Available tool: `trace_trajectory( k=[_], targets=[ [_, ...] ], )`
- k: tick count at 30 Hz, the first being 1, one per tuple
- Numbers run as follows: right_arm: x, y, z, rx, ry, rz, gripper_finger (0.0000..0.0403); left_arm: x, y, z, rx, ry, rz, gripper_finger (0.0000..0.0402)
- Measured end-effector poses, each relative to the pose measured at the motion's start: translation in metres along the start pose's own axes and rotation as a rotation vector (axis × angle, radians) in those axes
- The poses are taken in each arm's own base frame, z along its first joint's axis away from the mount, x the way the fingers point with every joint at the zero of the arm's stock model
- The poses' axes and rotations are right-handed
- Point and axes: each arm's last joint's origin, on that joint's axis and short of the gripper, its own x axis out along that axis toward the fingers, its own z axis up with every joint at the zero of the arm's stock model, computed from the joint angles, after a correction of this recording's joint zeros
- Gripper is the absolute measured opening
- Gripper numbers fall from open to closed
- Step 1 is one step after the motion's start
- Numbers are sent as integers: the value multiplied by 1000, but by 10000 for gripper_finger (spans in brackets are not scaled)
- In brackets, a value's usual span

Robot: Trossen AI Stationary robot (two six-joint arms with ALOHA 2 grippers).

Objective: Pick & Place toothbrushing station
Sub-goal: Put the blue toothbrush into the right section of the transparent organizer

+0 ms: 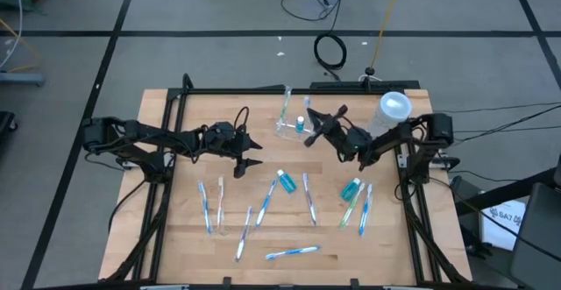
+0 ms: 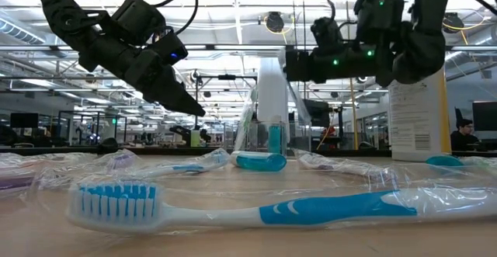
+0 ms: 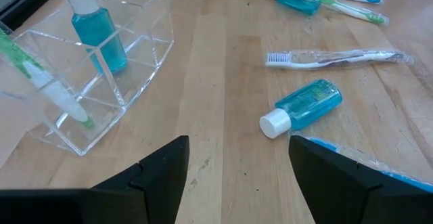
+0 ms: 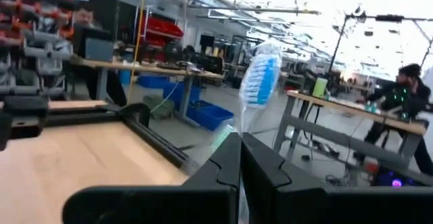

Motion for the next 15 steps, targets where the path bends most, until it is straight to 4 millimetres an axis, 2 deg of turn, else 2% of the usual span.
trace_trajectory(
  k=[7, 15],
  targets=[
    [5, -5, -12, 62, 44, -22, 0, 0, 0, 0, 0, 0, 0, 257],
    [4, -2, -22, 7, 134, 3, 0, 0, 0, 0, 0, 0, 0, 257]
  ],
)
